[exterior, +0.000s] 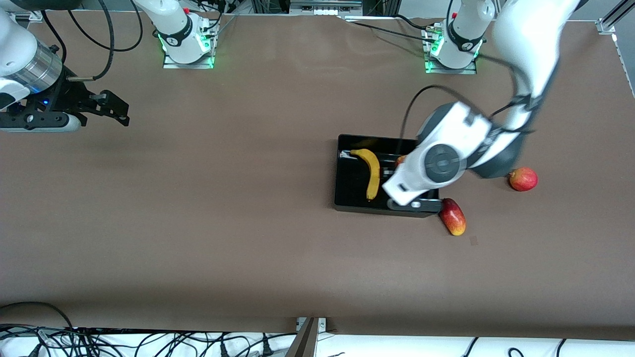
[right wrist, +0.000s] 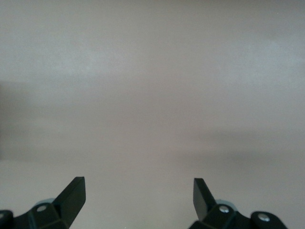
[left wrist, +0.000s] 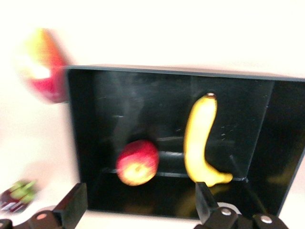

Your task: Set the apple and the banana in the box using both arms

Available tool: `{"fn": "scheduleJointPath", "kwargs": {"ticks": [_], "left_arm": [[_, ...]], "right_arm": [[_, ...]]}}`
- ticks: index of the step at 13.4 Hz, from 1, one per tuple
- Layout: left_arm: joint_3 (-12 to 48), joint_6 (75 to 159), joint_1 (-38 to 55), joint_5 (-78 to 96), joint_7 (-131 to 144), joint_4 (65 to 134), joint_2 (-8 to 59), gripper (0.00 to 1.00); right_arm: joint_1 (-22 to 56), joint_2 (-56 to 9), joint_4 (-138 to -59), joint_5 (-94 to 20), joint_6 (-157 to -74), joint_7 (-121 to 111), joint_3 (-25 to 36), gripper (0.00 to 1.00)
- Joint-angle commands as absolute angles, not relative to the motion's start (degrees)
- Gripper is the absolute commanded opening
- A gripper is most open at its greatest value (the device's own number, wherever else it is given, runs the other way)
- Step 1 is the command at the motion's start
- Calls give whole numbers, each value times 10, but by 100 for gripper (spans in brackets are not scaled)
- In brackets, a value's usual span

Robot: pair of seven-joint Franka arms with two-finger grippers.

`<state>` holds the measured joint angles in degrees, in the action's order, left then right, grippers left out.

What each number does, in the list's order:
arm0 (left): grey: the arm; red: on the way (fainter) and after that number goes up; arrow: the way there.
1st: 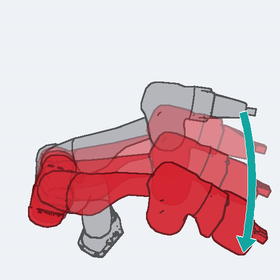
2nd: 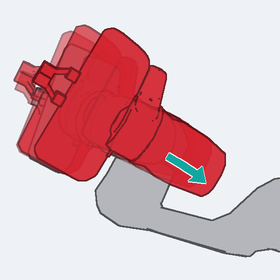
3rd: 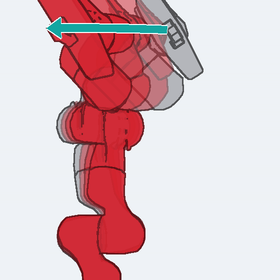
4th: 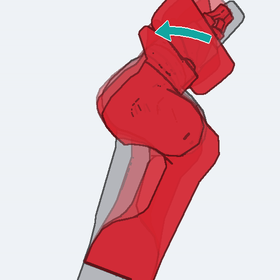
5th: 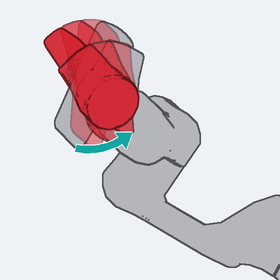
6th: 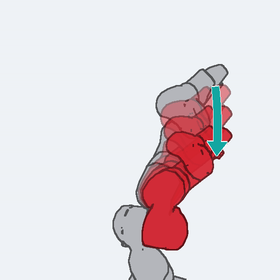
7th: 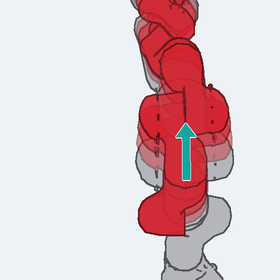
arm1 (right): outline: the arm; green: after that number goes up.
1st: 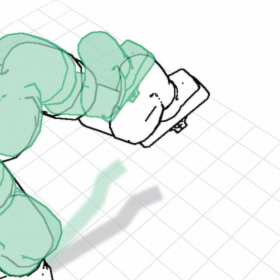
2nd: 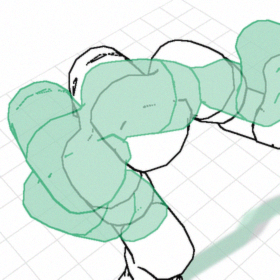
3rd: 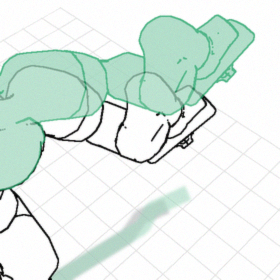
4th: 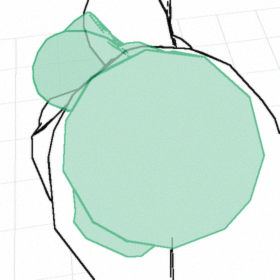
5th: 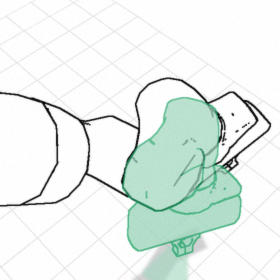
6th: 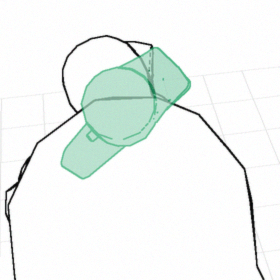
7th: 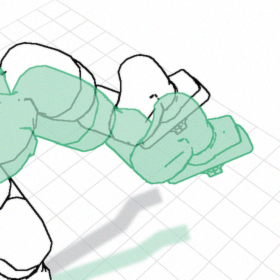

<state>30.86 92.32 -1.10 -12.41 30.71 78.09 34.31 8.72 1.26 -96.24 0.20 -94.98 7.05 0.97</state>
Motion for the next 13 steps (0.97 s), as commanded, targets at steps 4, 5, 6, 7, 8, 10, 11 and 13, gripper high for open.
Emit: {"fn": "scheduleJointPath", "kwargs": {"ticks": [4, 5, 6, 7, 8, 10, 11, 13], "left_arm": [[308, 799, -100, -124, 144, 724, 272, 100], [308, 788, -114, -125, 120, 723, 258, 100], [306, 789, -135, -121, 87, 722, 245, 100], [306, 796, -152, -117, 42, 732, 226, 100], [288, 803, -147, -105, 9, 736, 206, 100], [166, 816, -80, -55, -27, 773, 149, 100], [101, 830, -42, -29, -27, 793, 122, 100], [39, 879, -1, 26, -20, 892, 42, 100]], "right_arm": [[82, 10, -952, 9, -943, 70, 5, 100], [82, 10, -952, 9, -943, 70, 5, 100], [82, 10, -952, 9, -943, 70, 5, 100], [82, 10, -952, 9, -943, 70, 5, 100], [82, 10, -952, 9, -943, 70, 5, 100], [82, 10, -952, 9, -943, 70, 5, 100], [82, 10, -952, 9, -943, 70, 6, 100], [82, 10, -952, 9, -943, 70, 5, 100]]}}
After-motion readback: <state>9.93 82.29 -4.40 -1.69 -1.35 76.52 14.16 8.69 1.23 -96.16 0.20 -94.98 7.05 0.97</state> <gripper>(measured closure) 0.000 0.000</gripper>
